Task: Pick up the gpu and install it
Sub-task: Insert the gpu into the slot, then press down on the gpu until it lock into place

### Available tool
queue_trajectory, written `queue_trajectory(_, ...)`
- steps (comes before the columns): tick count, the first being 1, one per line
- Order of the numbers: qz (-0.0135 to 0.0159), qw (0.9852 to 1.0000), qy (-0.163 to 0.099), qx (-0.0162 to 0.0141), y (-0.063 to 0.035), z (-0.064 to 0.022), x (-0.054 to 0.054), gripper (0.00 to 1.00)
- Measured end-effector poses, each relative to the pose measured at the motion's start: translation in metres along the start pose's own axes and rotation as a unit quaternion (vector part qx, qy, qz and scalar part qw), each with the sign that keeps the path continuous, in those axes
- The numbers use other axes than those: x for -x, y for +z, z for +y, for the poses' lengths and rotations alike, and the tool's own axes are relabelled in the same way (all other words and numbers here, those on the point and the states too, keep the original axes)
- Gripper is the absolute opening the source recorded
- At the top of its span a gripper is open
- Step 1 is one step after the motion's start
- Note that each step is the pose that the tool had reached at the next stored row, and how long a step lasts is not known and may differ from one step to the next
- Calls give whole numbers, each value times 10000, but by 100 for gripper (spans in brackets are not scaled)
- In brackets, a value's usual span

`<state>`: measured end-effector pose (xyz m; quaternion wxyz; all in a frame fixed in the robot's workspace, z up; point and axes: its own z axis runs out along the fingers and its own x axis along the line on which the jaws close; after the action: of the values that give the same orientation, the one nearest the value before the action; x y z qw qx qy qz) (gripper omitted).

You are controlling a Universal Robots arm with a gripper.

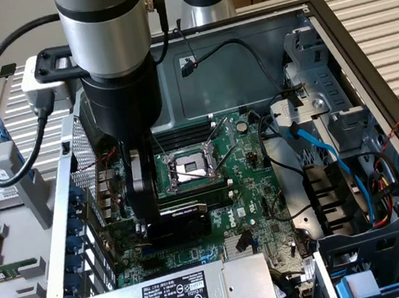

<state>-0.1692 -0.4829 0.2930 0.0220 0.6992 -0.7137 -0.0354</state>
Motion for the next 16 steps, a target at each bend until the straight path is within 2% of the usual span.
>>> queue_trajectory(16,0,10000,0,0,0,0,0,55)
